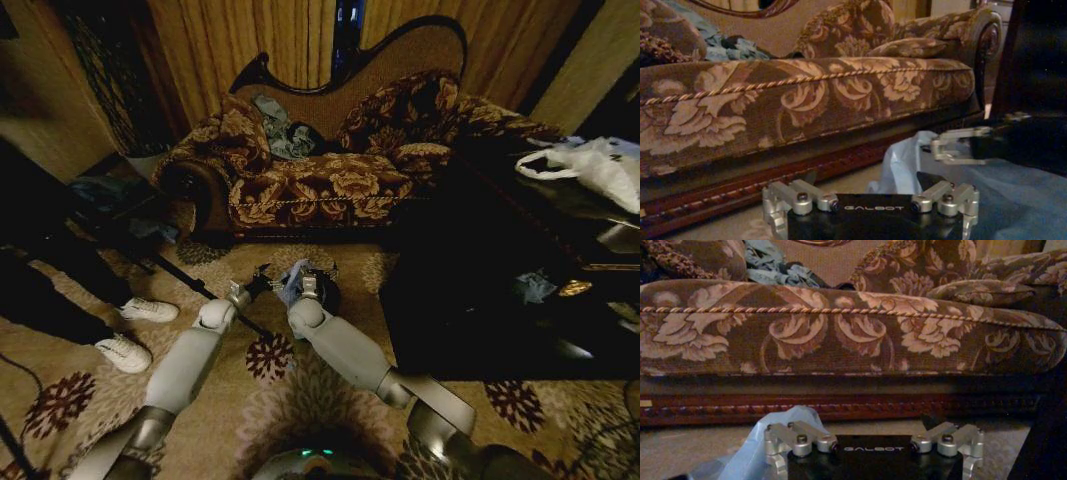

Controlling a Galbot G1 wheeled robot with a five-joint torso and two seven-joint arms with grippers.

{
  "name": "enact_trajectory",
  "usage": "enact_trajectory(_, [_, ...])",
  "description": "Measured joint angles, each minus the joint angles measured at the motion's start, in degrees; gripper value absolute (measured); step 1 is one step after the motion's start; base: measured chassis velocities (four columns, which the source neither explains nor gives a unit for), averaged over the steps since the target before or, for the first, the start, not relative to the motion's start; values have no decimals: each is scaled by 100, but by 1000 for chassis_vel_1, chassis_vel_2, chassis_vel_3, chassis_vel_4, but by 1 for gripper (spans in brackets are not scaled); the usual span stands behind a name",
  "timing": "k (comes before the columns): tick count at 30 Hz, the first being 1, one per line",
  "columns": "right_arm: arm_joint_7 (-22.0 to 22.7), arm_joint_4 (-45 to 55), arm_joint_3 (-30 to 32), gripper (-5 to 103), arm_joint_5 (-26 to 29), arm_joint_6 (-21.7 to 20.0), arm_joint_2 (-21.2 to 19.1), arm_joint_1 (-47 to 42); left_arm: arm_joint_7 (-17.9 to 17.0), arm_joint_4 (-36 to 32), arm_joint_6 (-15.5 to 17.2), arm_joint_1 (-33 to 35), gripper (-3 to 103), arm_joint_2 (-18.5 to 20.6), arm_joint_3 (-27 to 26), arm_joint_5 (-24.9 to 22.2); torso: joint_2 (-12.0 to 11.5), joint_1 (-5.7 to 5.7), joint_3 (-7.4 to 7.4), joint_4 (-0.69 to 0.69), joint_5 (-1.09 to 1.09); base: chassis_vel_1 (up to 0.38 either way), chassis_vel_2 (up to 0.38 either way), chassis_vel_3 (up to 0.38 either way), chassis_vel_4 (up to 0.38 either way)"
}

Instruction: Place a garbage bag over the trash bin.

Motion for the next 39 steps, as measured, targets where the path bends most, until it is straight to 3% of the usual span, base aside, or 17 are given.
enact_trajectory(13, [-109,-321,291,100,-76,-11,-354,68,290,-203,-132,80,100,82,103,-74,0,0,0,0,0,0,0,0,0])
enact_trajectory(22, [-249,-407,102,100,95,-199,-756,52,374,-252,-179,120,100,242,108,-368,0,0,0,-1,-1,0,0,0,0])
enact_trajectory(35, [-403,-479,41,100,106,-220,-742,-172,373,-228,-170,292,100,423,-88,-537,0,0,0,1,-1,0,0,0,0])
enact_trajectory(39, [-394,-415,78,100,153,-220,-733,-158,288,-235,43,358,100,454,-109,-682,0,0,0,2,-1,0,0,0,0])
